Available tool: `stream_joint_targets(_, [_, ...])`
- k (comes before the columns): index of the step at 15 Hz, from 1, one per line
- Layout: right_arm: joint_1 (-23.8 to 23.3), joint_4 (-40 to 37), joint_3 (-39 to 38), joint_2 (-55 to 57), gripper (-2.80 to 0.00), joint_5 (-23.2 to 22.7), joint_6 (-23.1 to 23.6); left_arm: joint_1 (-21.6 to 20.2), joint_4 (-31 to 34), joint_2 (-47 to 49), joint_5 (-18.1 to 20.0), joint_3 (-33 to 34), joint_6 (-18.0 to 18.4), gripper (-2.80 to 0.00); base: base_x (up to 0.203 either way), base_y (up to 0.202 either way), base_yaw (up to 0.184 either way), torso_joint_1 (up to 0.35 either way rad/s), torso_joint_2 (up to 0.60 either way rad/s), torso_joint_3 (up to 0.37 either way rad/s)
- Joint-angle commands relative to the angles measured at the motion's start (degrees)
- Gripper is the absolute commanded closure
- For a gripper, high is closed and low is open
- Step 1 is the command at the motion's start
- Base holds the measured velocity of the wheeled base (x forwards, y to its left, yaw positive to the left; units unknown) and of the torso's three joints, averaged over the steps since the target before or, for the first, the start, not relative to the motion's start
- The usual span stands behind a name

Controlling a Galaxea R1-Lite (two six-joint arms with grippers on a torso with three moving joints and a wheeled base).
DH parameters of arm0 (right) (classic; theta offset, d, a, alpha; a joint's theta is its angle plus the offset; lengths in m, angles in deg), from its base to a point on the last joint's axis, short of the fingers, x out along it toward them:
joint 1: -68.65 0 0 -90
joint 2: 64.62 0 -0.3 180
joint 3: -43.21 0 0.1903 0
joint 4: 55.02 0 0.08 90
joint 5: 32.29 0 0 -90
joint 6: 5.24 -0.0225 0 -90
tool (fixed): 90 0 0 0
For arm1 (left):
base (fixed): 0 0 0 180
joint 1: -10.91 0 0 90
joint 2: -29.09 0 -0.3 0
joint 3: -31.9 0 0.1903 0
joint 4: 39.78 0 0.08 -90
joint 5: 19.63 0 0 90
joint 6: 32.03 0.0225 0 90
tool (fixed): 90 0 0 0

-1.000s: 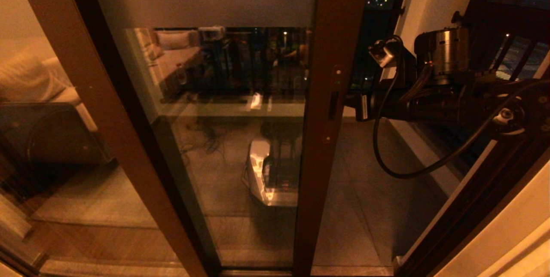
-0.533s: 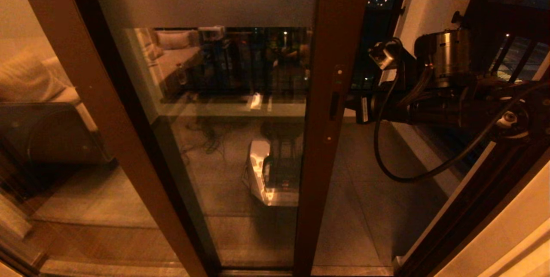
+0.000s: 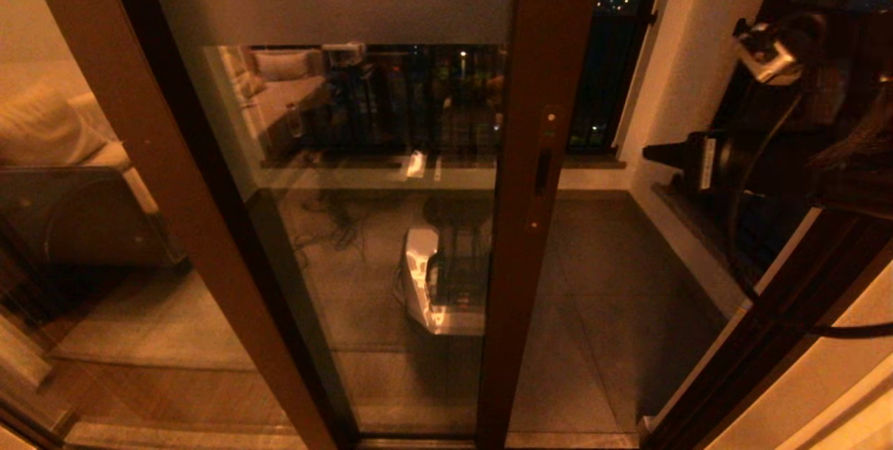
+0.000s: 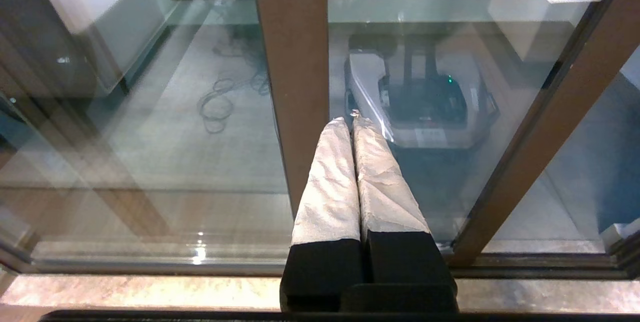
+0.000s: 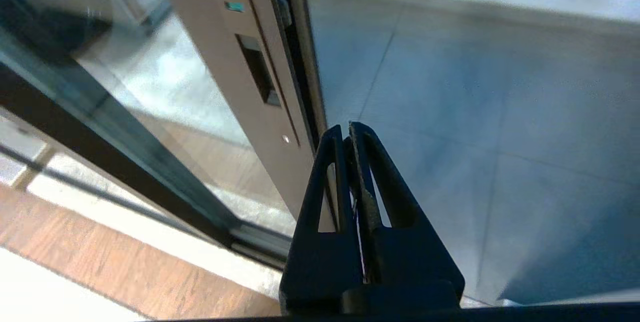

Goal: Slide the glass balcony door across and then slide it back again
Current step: Open the slid door

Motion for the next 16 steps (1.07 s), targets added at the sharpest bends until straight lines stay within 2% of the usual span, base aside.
stream_joint_targets(1, [-0.7,-1.5,-2.4,-11.1,0.0,-0.1,0.1,0.0,0.0,0.1,0.0,0.0,0.0,0.0,0.0,0.0,0.0,0.0,0.0,0.0])
stream_joint_targets(9, [-1.2,-28.3,-5.3,-46.4,0.0,1.3,0.7,0.0,0.0,0.1,0.0,0.0,0.0,0.0,0.0,0.0,0.0,0.0,0.0,0.0])
stream_joint_targets(10, [-1.3,-31.1,-5.7,-49.8,0.0,2.4,1.6,0.0,0.0,0.1,0.0,0.0,0.0,0.0,0.0,0.0,0.0,0.0,0.0,0.0])
stream_joint_targets(12, [-2.1,-37.9,-6.4,-56.7,0.0,4.8,6.2,0.0,0.0,0.1,0.0,0.0,0.0,0.0,0.0,0.0,0.0,0.0,0.0,0.0])
stream_joint_targets(14, [-7.1,-41.7,-6.3,-60.2,0.0,5.9,8.8,0.0,0.0,0.1,0.0,0.0,0.0,0.0,0.0,0.0,0.0,0.0,0.0,0.0])
stream_joint_targets(16, [-12.2,-42.7,-6.3,-62.9,0.0,4.9,10.6,0.0,0.0,0.1,0.0,0.0,0.0,0.0,0.0,0.0,0.0,0.0,0.0,0.0])
